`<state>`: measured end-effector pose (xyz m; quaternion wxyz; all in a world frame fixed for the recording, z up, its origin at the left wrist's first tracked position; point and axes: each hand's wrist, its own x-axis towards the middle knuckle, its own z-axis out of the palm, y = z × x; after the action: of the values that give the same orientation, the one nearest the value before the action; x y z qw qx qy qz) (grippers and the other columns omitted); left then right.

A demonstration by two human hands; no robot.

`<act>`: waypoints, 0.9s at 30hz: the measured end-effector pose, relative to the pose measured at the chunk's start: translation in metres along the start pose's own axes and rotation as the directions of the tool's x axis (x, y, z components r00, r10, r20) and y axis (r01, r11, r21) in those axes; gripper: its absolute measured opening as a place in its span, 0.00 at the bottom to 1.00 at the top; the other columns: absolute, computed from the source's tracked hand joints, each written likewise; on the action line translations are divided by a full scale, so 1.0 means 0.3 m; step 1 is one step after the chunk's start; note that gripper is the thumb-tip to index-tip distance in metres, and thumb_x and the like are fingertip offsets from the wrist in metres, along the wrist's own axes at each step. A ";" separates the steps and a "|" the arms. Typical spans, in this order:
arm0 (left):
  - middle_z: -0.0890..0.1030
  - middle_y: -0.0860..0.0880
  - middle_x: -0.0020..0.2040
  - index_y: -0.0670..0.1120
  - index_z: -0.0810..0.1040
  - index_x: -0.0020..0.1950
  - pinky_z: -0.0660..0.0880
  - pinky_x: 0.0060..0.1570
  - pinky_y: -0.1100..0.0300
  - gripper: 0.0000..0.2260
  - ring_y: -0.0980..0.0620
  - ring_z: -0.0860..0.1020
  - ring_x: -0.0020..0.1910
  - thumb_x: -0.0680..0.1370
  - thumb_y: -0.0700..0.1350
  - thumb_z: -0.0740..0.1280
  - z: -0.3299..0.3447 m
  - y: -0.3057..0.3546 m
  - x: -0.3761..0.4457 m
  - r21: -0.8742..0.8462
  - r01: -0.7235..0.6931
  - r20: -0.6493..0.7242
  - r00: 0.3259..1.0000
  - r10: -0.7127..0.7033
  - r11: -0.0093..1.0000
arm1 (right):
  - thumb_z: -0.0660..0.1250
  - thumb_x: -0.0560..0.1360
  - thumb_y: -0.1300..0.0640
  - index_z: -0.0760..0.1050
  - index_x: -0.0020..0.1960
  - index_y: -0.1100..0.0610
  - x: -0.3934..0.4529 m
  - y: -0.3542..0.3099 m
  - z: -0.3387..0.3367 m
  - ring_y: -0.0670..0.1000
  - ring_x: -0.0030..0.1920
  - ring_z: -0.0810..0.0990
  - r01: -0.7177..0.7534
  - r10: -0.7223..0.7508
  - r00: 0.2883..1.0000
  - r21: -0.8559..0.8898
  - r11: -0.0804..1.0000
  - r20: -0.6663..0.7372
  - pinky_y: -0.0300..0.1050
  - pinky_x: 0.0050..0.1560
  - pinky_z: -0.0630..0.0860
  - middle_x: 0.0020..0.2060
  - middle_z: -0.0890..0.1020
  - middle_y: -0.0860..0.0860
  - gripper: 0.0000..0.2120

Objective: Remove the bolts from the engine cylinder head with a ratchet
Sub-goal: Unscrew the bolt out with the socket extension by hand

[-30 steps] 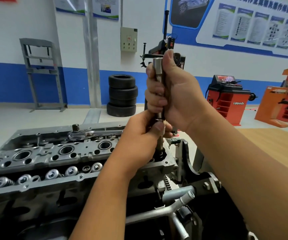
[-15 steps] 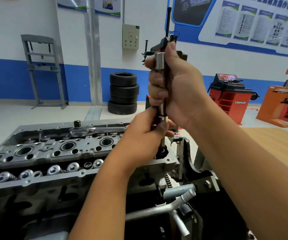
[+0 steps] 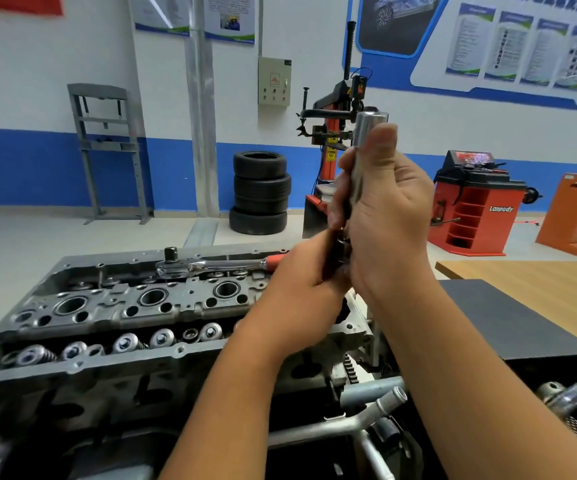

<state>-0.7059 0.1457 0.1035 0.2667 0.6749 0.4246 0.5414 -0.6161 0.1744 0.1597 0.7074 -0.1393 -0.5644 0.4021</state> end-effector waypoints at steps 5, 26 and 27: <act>0.88 0.52 0.49 0.46 0.83 0.58 0.81 0.55 0.43 0.11 0.50 0.86 0.51 0.79 0.34 0.71 -0.001 -0.016 -0.005 -0.006 0.016 -0.095 0.995 -0.017 1.000 | 0.68 0.77 0.39 0.82 0.38 0.56 -0.021 0.033 -0.021 0.54 0.28 0.79 -0.002 0.005 0.997 -0.038 0.999 0.079 0.50 0.32 0.79 0.30 0.80 0.55 0.21; 0.88 0.50 0.49 0.47 0.83 0.56 0.83 0.54 0.53 0.15 0.51 0.86 0.50 0.77 0.30 0.73 -0.001 -0.009 -0.012 -0.111 -0.032 -0.190 0.982 0.010 0.993 | 0.68 0.81 0.52 0.84 0.48 0.59 0.009 0.041 -0.076 0.57 0.35 0.85 -0.038 0.025 0.968 0.047 0.998 0.251 0.48 0.36 0.81 0.34 0.82 0.60 0.11; 0.88 0.50 0.47 0.48 0.83 0.55 0.83 0.52 0.54 0.15 0.51 0.87 0.48 0.75 0.30 0.75 0.007 -0.009 -0.010 -0.122 -0.033 -0.224 0.975 0.005 0.992 | 0.67 0.80 0.49 0.84 0.48 0.59 0.009 0.035 -0.082 0.59 0.36 0.86 -0.094 0.070 0.962 0.082 0.992 0.263 0.50 0.37 0.82 0.35 0.83 0.59 0.13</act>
<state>-0.7048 0.1447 0.0992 0.2538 0.5958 0.4109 0.6417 -0.5980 0.1893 0.1468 0.6160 -0.0756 -0.6263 0.4718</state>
